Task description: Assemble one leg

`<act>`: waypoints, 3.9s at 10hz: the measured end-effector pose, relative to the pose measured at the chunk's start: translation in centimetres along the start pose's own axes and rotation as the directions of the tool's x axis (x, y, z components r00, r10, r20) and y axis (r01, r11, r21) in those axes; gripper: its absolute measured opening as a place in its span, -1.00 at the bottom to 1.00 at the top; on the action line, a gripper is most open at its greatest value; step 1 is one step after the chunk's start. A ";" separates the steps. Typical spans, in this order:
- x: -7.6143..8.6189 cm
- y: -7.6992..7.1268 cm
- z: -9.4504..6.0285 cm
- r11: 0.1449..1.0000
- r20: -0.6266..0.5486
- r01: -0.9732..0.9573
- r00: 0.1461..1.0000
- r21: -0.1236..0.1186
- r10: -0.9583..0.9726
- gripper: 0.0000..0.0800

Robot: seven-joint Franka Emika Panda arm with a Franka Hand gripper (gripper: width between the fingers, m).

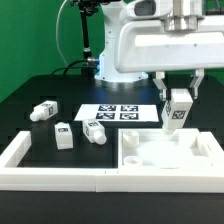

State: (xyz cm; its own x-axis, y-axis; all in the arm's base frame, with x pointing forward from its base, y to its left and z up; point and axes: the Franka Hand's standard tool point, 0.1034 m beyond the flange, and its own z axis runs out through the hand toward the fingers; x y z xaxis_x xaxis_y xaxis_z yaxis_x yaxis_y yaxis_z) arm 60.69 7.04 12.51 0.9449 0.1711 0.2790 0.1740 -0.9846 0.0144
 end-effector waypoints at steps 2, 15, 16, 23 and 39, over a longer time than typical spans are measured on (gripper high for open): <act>1.1 1.0 -0.5 0.999 -0.138 0.010 0.990 -0.041 -0.016 -0.28; 4.7 -2.2 -1.2 0.999 -0.160 -0.034 0.986 0.014 0.035 -0.28; 4.5 0.2 -1.5 0.998 -0.142 -0.047 0.989 0.033 0.052 -0.28; 3.0 -1.6 0.6 0.975 -0.186 -0.198 0.959 0.104 0.215 -0.28; 2.3 -3.6 3.0 0.971 -0.348 -0.227 0.907 0.070 0.237 -0.28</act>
Offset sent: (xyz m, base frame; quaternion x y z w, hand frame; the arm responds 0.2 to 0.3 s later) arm 0.0000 0.0000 0.0000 0.0000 0.1296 0.0000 0.9916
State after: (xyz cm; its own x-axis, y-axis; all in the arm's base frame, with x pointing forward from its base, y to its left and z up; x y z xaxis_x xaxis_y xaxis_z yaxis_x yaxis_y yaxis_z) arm 63.10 11.12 10.25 0.8021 -0.0907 0.5903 -0.0265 -0.9928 -0.1165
